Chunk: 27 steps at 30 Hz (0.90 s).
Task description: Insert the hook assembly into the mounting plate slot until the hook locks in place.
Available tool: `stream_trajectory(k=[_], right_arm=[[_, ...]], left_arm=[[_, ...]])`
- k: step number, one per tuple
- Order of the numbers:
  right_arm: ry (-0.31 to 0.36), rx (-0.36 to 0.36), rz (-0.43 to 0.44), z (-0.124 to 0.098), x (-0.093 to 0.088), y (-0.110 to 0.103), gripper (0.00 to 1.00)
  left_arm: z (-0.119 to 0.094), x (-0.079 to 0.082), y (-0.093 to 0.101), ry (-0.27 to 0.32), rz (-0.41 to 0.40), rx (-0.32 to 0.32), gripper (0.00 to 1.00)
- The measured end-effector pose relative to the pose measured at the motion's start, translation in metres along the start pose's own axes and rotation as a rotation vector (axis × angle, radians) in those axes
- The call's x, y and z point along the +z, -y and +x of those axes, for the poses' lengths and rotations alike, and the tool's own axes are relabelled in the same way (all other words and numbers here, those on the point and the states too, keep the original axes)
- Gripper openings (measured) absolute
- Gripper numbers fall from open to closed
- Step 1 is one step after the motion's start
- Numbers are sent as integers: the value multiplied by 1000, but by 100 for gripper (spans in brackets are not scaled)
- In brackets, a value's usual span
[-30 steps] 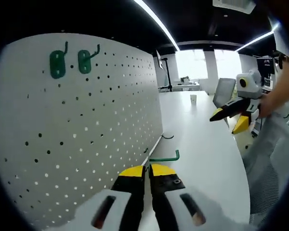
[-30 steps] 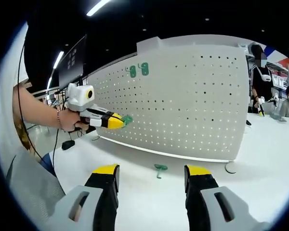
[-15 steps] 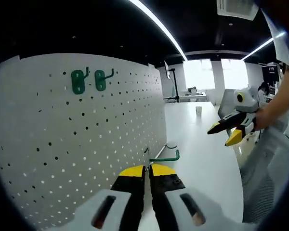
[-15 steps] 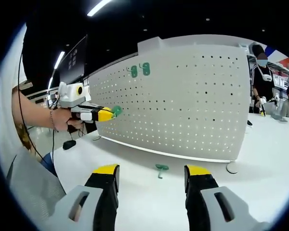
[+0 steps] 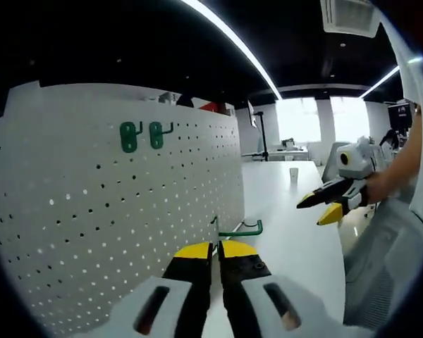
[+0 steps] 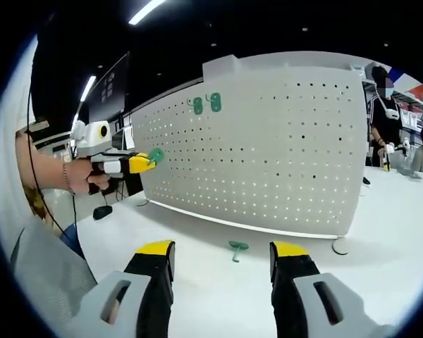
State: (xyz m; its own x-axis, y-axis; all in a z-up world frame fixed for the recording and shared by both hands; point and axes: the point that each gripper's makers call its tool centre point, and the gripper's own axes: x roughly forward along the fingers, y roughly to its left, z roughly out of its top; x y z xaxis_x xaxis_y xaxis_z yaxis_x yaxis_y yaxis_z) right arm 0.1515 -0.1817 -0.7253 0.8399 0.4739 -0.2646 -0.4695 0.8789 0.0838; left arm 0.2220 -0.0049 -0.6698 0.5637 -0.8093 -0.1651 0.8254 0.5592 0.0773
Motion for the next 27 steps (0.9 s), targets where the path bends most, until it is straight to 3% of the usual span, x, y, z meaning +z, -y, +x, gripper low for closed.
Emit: stream_trajectory(k=[12, 27], right_arm=[[0, 6, -2, 0, 0, -2, 52], [-5, 13, -7, 0, 0, -4, 52]], left_arm=[[-18, -3, 18, 21, -37, 24, 4], [-20, 4, 11, 44, -47, 51, 4]])
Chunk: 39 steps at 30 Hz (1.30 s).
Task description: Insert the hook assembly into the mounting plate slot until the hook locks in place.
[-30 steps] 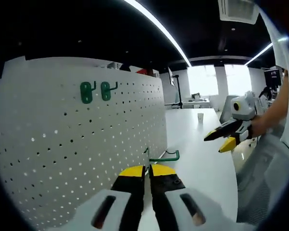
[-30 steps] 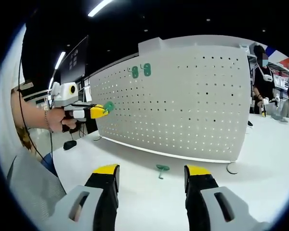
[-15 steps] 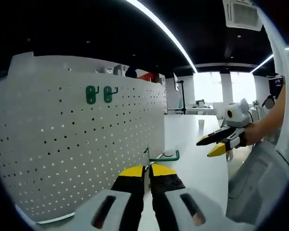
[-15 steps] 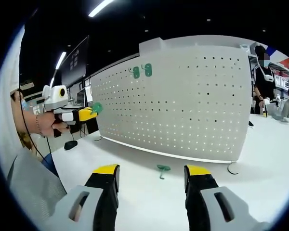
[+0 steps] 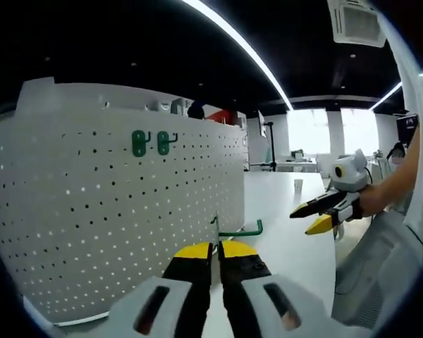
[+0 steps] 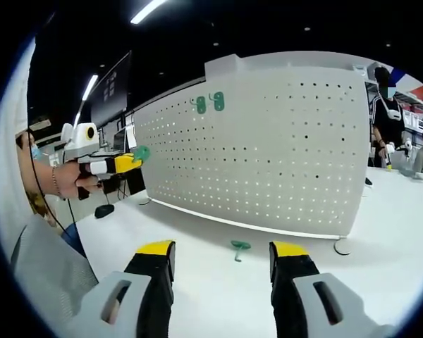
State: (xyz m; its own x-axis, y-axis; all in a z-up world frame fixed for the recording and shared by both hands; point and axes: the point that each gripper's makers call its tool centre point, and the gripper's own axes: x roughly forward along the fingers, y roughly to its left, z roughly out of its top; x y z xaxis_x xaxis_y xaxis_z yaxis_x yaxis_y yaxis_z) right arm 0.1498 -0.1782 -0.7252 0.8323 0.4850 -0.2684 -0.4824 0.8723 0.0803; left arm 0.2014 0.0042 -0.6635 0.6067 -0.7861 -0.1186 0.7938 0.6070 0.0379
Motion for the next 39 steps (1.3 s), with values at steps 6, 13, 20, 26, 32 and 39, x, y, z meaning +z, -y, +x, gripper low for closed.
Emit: stream_trajectory(k=[6, 13, 20, 26, 32, 39], right_arm=[[18, 9, 0, 0, 5, -2, 51], [120, 66, 8, -3, 29, -17, 51], [236, 108, 23, -6, 52, -31, 51], [286, 136, 57, -8, 62, -37, 51], [280, 153, 59, -5, 62, -41, 49], [286, 201, 88, 7, 69, -53, 47]], left_arm=[[2, 1, 1, 3, 7, 2, 4], [4, 3, 1, 8, 12, 11, 4], [5, 6, 0, 20, 13, 17, 4], [5, 7, -2, 24, 13, 25, 4], [6, 8, 0, 26, 13, 25, 4], [10, 10, 4, 33, 6, 23, 4]])
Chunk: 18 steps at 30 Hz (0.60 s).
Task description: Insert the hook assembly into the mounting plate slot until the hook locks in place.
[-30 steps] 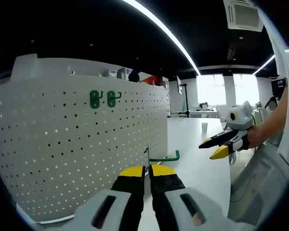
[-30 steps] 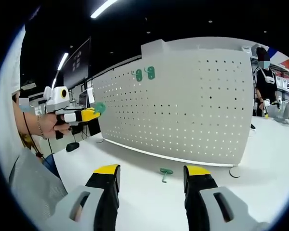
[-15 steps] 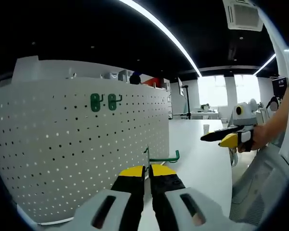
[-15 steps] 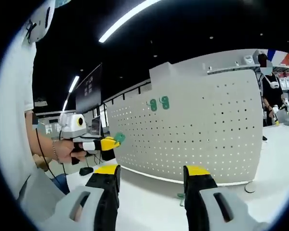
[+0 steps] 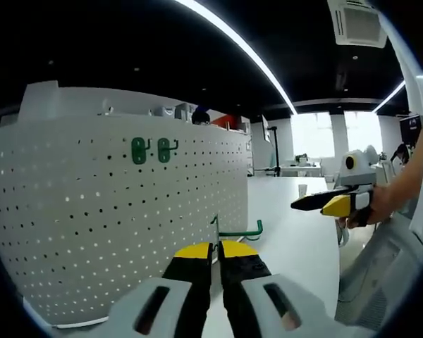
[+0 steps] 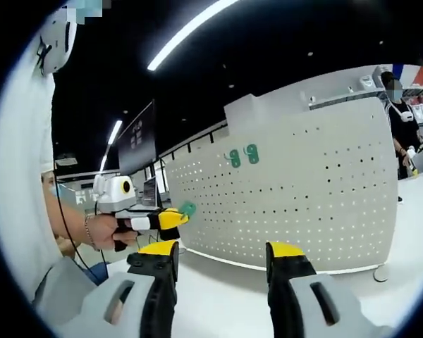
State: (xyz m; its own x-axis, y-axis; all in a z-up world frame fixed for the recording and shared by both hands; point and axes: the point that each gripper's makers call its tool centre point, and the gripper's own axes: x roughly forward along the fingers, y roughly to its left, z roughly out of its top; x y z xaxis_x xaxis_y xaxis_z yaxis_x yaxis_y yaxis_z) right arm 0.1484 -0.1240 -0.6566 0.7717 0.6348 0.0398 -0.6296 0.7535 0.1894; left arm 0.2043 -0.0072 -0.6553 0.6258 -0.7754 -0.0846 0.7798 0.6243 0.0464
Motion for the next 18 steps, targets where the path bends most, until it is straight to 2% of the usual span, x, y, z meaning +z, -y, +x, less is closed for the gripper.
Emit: stream_trajectory(k=[9, 18], right_arm=[[23, 44, 50, 18, 3, -11, 47], [31, 91, 59, 38, 6, -26, 46]], left_arm=[[2, 3, 4, 6, 6, 1, 4], [1, 5, 2, 11, 7, 10, 4]])
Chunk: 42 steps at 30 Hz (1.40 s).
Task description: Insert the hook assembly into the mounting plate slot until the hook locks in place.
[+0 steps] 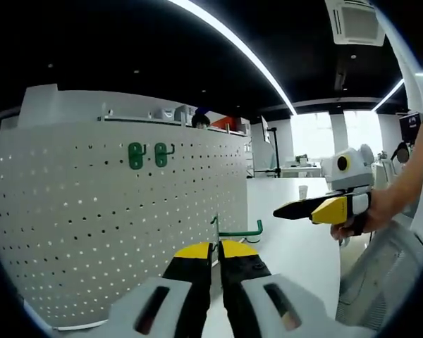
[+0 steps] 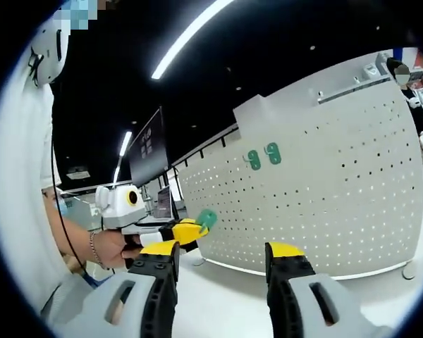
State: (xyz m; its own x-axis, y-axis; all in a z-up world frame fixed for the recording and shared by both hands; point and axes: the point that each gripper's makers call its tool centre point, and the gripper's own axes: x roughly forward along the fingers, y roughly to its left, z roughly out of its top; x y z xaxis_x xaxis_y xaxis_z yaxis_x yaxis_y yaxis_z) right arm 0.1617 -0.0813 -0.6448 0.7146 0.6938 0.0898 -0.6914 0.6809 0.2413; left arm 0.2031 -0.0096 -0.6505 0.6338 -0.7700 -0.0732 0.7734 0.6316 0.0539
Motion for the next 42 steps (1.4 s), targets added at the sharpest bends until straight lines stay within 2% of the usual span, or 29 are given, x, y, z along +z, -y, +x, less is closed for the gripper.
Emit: stream_trajectory(k=[24, 35, 40, 42], right_arm=[[14, 77, 38, 37, 1, -21, 44], [13, 110, 62, 50, 1, -27, 33], [25, 113, 75, 54, 5, -28, 31], [8, 131, 48, 56, 3, -33, 28]], left_arm=[[-2, 3, 1, 8, -3, 15, 4], [-2, 4, 2, 11, -7, 17, 4], [-2, 5, 1, 12, -7, 20, 4], [-2, 5, 1, 13, -5, 21, 4]])
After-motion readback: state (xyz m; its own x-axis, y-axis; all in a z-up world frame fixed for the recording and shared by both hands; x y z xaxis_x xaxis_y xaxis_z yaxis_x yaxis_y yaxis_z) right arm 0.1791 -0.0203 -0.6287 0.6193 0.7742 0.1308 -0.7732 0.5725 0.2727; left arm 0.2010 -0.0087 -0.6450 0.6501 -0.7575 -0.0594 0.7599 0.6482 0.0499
